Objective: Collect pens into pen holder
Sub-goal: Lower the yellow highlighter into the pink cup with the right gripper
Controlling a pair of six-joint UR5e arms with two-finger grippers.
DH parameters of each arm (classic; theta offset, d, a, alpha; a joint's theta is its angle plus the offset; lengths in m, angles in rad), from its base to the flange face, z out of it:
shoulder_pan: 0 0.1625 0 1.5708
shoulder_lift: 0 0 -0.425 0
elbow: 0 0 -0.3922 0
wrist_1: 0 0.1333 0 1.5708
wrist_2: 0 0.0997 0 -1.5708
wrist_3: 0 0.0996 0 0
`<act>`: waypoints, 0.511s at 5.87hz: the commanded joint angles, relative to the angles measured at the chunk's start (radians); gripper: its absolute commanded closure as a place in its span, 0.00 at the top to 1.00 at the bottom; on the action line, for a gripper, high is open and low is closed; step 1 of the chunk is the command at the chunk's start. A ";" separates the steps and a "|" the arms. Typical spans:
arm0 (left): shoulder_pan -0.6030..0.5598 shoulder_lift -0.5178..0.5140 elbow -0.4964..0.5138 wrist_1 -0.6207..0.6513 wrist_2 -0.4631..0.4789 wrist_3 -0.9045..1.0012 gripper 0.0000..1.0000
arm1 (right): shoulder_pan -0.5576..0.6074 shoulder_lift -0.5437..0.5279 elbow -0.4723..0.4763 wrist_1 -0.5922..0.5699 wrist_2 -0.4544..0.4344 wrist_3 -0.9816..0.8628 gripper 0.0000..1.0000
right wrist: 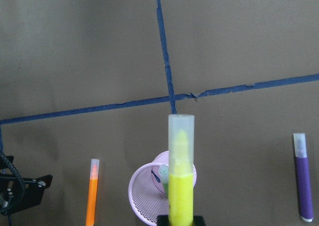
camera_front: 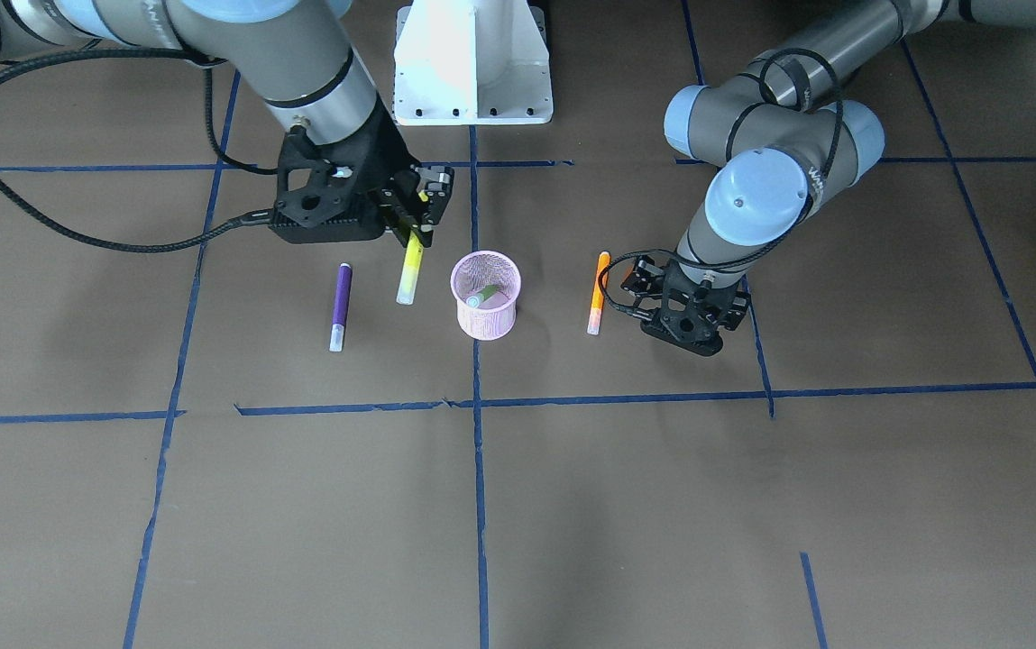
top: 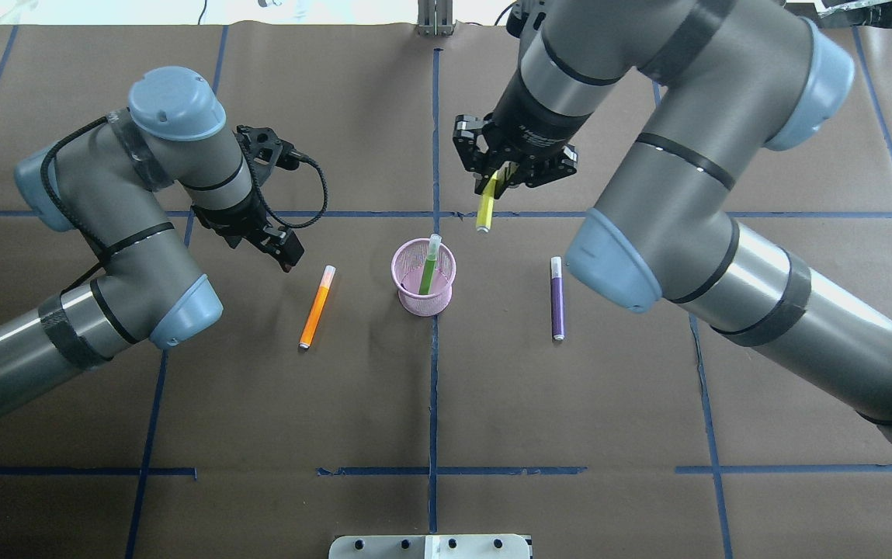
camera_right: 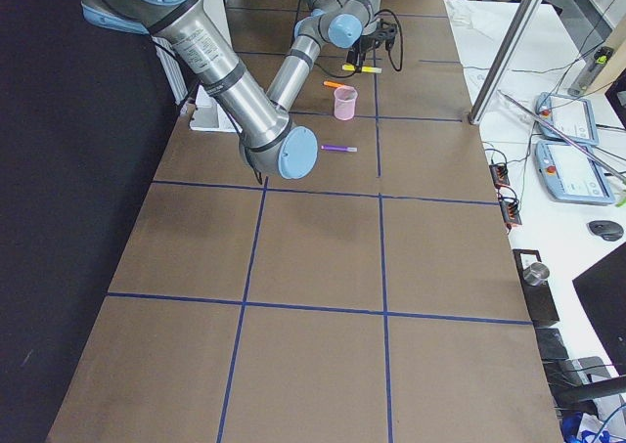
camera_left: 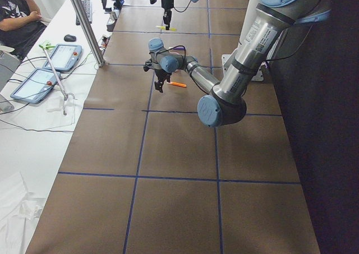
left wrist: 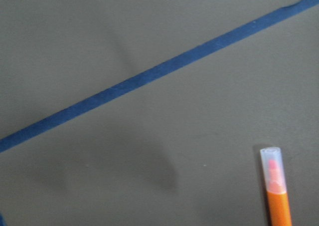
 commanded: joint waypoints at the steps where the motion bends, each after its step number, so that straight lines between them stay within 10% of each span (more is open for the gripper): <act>1: -0.007 0.007 -0.012 0.000 -0.002 0.006 1.00 | -0.048 0.090 -0.138 0.126 -0.141 0.066 0.11; 3: -0.008 0.007 -0.015 0.015 -0.017 0.006 1.00 | -0.117 0.100 -0.170 0.204 -0.326 0.083 0.11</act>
